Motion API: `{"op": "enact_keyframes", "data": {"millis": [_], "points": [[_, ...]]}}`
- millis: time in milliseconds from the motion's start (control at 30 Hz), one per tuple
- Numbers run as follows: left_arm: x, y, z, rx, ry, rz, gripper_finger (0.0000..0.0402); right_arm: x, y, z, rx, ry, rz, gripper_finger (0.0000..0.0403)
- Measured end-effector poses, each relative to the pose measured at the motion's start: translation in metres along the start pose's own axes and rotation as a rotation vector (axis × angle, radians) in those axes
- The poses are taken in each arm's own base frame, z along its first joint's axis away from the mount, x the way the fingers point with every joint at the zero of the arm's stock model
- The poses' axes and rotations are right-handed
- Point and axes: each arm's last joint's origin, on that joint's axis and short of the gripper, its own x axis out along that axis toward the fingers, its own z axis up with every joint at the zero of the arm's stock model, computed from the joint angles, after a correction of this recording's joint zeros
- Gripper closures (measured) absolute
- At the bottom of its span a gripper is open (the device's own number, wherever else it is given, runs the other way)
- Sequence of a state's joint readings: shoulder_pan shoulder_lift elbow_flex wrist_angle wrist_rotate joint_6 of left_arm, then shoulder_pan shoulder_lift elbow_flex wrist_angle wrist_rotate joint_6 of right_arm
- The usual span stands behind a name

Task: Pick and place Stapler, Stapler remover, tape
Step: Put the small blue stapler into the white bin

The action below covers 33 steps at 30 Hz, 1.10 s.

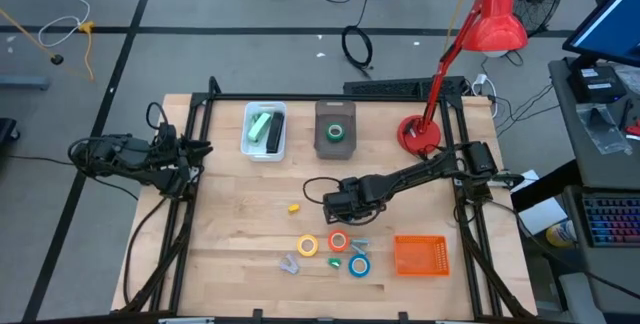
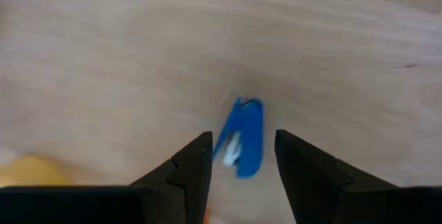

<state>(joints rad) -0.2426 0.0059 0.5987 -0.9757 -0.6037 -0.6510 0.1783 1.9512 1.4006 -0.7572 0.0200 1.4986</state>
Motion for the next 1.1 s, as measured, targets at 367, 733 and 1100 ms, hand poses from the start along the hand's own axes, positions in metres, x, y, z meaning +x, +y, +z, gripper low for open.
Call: {"op": "enact_keyframes", "data": {"millis": [367, 733, 1100], "points": [[0.0, 0.0, 0.0, 0.0, 0.0, 0.001, 0.0279, 0.019, 0.003, -0.001, 0.0, 0.026, -0.013, 0.025], [0.0, 0.0, 0.0, 0.0, 0.0, 0.0, 0.0279, 0.019, 0.004, -0.001, 0.008, 0.022, -0.01, 0.025], [0.0, 0.0, 0.0, 0.0, 0.0, 0.0, 0.0279, 0.02, 0.004, -0.001, 0.008, 0.019, -0.008, 0.025]]}}
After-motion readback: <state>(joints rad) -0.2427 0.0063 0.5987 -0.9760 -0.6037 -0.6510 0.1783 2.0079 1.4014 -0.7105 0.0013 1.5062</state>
